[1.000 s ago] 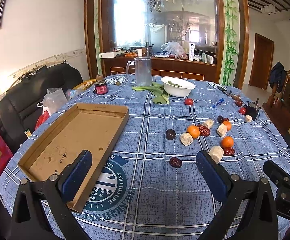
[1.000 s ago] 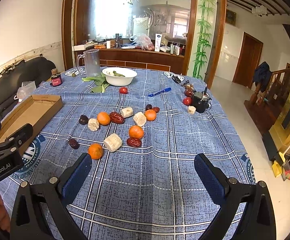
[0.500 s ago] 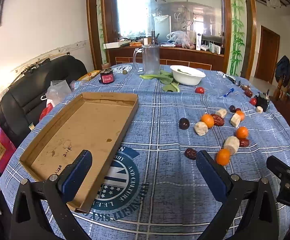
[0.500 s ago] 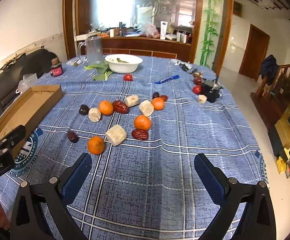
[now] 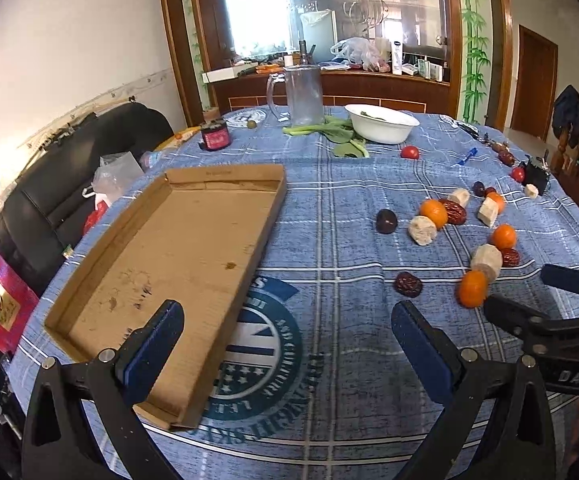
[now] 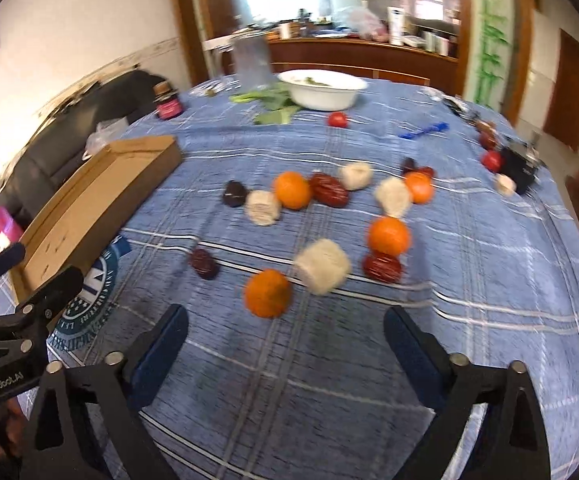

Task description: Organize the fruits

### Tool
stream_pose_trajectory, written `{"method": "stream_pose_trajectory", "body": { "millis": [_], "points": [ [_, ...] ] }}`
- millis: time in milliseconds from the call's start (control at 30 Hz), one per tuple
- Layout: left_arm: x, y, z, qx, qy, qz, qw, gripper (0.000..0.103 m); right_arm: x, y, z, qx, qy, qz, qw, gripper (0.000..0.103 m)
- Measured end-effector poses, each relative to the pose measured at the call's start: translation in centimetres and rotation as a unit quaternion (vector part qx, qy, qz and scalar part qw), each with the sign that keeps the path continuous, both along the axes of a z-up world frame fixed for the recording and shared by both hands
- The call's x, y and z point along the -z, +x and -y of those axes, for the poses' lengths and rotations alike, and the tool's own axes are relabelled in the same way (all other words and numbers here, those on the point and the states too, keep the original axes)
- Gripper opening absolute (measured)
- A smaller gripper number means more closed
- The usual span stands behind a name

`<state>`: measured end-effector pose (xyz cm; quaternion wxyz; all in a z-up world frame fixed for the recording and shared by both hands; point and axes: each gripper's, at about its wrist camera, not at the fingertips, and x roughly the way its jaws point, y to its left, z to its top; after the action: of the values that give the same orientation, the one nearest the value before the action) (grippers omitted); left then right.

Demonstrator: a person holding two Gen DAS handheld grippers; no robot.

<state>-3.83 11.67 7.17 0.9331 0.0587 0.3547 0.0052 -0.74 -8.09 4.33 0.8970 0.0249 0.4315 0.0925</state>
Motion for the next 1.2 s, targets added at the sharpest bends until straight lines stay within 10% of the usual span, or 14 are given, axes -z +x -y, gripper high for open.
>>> {"method": "stream_pose_trajectory", "body": {
  "millis": [467,1100,1200],
  "points": [
    [-0.3,0.6,-3.1,-0.031,0.007,0.002,0.9995,0.103,3.2,3.6,-1.0,-0.005,0.044,-0.067,0.997,0.032],
    [4.3,7.4,6.3,0.094,-0.021,-0.125,0.9875,0.102,1.5,-1.3,5.5,0.031,0.03,-0.04,0.998,0.031],
    [5.0,8.0,6.7,0.098,-0.024,-0.14,0.985,0.085,1.3,-1.6,5.8,0.029,0.028,-0.035,0.999,0.031]
  ]
}}
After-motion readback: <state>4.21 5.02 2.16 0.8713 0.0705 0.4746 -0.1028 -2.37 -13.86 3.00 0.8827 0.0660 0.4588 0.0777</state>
